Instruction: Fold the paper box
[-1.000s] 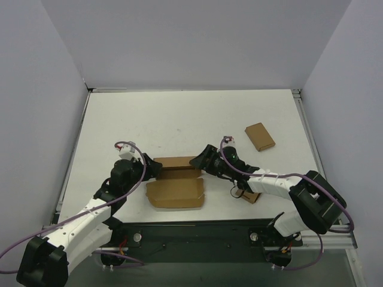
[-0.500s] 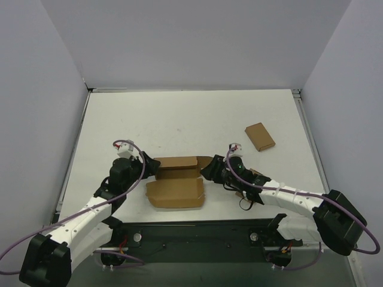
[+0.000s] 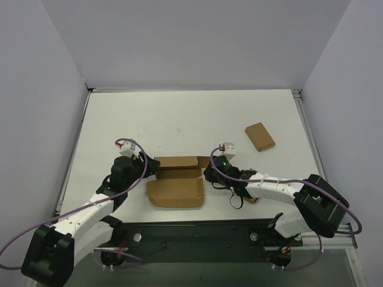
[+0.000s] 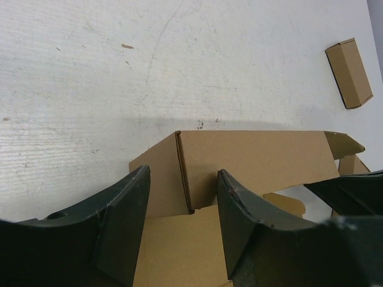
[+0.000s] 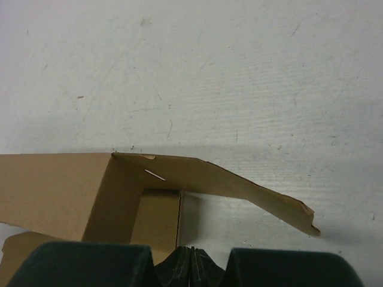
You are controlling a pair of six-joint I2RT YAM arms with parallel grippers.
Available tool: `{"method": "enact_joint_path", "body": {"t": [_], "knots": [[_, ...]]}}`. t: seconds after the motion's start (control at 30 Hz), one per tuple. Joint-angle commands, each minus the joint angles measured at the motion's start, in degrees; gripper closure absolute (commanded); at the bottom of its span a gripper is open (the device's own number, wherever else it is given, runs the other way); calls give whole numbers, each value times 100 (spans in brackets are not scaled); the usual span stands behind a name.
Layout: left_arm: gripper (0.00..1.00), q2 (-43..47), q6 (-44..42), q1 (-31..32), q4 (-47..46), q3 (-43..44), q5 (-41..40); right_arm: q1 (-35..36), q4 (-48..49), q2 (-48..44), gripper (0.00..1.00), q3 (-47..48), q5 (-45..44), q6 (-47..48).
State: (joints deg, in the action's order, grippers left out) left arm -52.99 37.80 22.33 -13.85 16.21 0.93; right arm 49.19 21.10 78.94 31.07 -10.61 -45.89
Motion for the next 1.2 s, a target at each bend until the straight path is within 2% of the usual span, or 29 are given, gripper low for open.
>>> {"method": "enact_joint_path", "body": {"t": [0.0, 0.4, 0.93, 1.03, 1.17], "knots": [[44, -97, -168, -53, -390, 155, 179, 12, 95, 306, 93, 312, -266, 177], [48, -203, -168, -62, -470, 102, 267, 21, 939, 658, 93, 356, 217, 370], [48, -238, -168, -62, -470, 49, 259, -15, 1537, 1370, 93, 435, 797, 133], [48, -229, -177, -62, -452, 32, 232, -41, 1188, 1256, 93, 479, 754, 54], [48, -194, -177, -79, -409, 49, 180, 11, 703, 661, 84, 243, 395, 247]]}}
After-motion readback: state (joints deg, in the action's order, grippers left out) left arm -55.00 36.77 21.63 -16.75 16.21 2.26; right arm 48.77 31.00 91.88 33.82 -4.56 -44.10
